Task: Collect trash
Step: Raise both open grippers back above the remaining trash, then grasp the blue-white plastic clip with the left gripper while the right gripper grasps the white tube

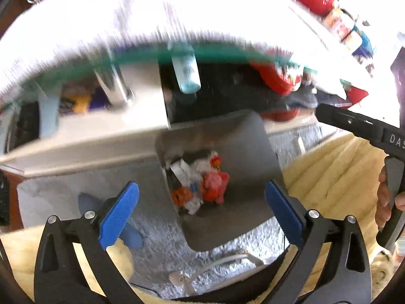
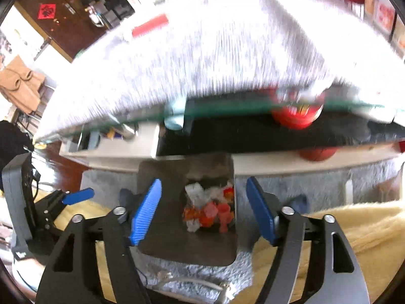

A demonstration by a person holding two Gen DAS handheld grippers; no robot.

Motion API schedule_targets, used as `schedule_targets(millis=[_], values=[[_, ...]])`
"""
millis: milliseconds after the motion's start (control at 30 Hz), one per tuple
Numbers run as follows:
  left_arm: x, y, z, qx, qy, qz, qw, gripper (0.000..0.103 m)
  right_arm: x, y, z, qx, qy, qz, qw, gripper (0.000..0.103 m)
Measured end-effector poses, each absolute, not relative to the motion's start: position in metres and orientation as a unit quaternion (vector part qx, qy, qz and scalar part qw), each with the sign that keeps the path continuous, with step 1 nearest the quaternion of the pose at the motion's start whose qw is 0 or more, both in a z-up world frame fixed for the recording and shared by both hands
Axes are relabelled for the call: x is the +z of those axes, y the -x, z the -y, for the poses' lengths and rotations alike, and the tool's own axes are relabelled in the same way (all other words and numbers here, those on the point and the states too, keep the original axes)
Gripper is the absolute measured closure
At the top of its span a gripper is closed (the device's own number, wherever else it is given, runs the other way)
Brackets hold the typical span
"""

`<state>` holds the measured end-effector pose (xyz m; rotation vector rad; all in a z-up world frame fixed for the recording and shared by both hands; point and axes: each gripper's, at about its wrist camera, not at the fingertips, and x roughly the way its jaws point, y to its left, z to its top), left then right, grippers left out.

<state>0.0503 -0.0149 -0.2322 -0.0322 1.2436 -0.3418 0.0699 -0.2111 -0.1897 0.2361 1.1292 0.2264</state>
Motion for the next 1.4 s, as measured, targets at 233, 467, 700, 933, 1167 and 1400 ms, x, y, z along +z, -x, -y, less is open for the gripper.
schedule_targets(millis=[233,467,700,933,1167,1400], values=[[-0.182,-0.077,-0.001,-0.147,0.025,-0.536,0.831,0.008,-0.145,-0.093,0.224,0.107,-0.107,-0.490,0.858,0.028],[-0.161,-0.114,-0.019,-0.117,0.029,-0.517,0.848,0.008,-0.129,-0.134,0.232,0.100,-0.099,-0.471,0.871,0.028],[-0.140,-0.157,-0.020,-0.116,0.024,-0.490,0.864,0.008,-0.126,-0.179,0.229,0.100,-0.086,-0.466,0.875,0.028],[-0.132,-0.208,-0.007,-0.127,0.024,-0.476,0.870,0.011,-0.130,-0.230,0.226,0.095,-0.100,-0.462,0.876,0.028],[-0.139,-0.255,0.003,-0.137,0.026,-0.479,0.866,0.020,-0.142,-0.286,0.224,0.076,-0.103,-0.461,0.878,0.028],[-0.152,-0.291,0.009,-0.140,0.029,-0.481,0.865,0.020,-0.165,-0.327,0.224,0.058,-0.118,-0.477,0.869,0.028]])
